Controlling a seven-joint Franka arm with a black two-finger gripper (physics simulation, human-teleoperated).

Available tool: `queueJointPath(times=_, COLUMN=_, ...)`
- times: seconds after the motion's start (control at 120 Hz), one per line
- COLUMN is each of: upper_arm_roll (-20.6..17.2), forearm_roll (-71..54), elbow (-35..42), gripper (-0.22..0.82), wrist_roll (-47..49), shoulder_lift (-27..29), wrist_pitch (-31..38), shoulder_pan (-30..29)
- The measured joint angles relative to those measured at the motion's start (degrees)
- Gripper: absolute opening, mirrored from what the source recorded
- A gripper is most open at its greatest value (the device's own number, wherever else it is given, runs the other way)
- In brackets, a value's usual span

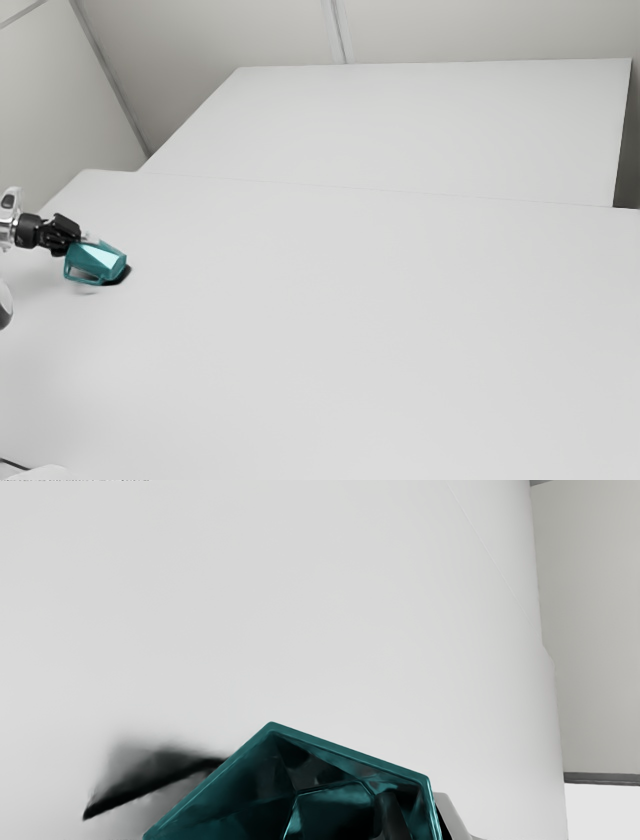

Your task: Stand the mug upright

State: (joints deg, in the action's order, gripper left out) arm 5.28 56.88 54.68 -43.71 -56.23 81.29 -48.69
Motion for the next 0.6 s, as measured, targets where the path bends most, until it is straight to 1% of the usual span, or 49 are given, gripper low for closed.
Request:
queueJointPath(times=0.158, upper_arm_roll=0.06, forearm_roll=0.2, elbow=0.86, gripper=-0.15, wrist_roll=0.63, shoulder_lift=3.27, wrist_pitch=-2.67, shoulder_pan=0.19)
queueJointPath(times=0.267, upper_arm_roll=0.15, forearm_roll=-0.23, elbow=4.62, gripper=-0.16, wrist_roll=1.18, shoulder_lift=7.26, wrist_pitch=-3.9, shoulder_pan=0.83)
queueJointPath(times=0.333, upper_arm_roll=0.23, forearm_roll=-1.65, elbow=8.12, gripper=-0.17, wrist_roll=1.58, shoulder_lift=10.81, wrist_pitch=-4.34, shoulder_pan=2.16)
queueJointPath(times=0.408, upper_arm_roll=0.25, forearm_roll=-5.76, elbow=12.36, gripper=-0.17, wrist_roll=2.38, shoulder_lift=16.69, wrist_pitch=-4.5, shoulder_pan=5.14)
queueJointPath(times=0.5, upper_arm_roll=0.25, forearm_roll=-12.72, elbow=16.04, gripper=-0.18, wrist_roll=3.87, shoulder_lift=22.68, wrist_pitch=-4.4, shoulder_pan=10.55)
queueJointPath(times=0.6, upper_arm_roll=0.25, forearm_roll=-19.7, elbow=22.86, gripper=-0.18, wrist_roll=5.4, shoulder_lift=29.84, wrist_pitch=-2.09, shoulder_pan=16.5)
